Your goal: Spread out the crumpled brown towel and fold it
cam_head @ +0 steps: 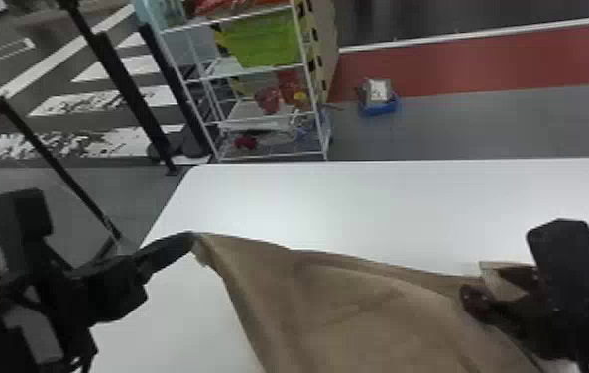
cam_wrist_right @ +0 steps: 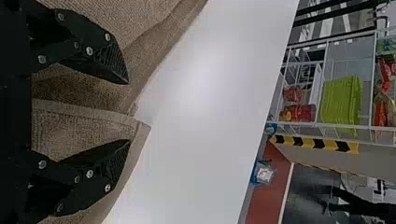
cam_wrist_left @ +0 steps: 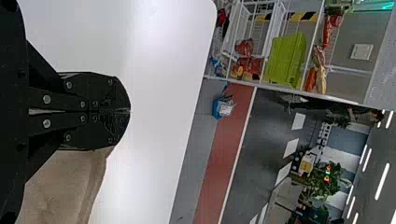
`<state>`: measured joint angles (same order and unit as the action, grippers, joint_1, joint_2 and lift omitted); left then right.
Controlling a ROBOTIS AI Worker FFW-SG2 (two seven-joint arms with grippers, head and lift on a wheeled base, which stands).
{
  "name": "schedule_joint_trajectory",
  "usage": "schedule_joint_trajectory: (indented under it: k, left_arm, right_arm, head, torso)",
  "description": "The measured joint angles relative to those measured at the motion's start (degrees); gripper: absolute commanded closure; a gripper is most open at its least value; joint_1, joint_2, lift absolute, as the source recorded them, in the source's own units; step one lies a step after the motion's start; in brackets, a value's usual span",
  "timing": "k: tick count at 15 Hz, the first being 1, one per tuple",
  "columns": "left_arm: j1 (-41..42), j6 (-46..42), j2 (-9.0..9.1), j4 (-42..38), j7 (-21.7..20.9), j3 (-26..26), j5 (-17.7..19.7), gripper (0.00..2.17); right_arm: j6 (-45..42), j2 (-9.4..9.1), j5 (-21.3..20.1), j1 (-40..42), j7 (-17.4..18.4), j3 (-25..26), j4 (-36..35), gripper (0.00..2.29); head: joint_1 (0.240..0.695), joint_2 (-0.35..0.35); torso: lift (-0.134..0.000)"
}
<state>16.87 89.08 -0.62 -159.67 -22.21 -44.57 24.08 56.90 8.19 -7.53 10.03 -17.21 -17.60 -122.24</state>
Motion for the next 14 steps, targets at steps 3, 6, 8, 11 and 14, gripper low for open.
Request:
schedule_joint_trajectory:
  k: [3, 6, 8, 11, 14]
  left_arm:
    - [0.0, 0.0, 0.00, -0.1, 0.3, 0.7, -0.4, 1.88]
    - [0.0, 0.0, 0.01, 0.0, 0.2, 1.0, -0.8, 1.88]
    - [0.0, 0.0, 0.01, 0.3, 0.2, 1.1, -0.9, 1.88]
    - [0.0, 0.0, 0.00, 0.6, 0.1, 1.2, -1.3, 1.88]
    - [0.0, 0.0, -0.03, 0.7, 0.1, 1.1, -1.6, 1.88]
  right_arm:
    - [0.5, 0.10, -0.3, 0.3, 0.1, 0.7, -0.8, 0.84]
    - [5.3, 0.14, -0.6, -1.6, -0.3, 1.1, -0.3, 1.89]
    - [6.1, 0.20, -0.6, -2.3, -0.7, 1.4, 0.5, 2.08]
    - [-2.4, 0.24, 0.1, -1.0, -0.2, 2.6, 0.7, 2.12]
    - [-12.0, 0.24, 1.3, 0.7, 0.5, 3.9, -0.6, 2.12]
  head:
    - [0.695, 0.350]
    - [0.695, 0.350]
    - [0.695, 0.350]
    - [0.695, 0.348]
    - [0.695, 0.350]
  torso:
    - [-0.124]
    - [-0.124]
    - [-0.124]
    - [-0.124]
    - [-0.124]
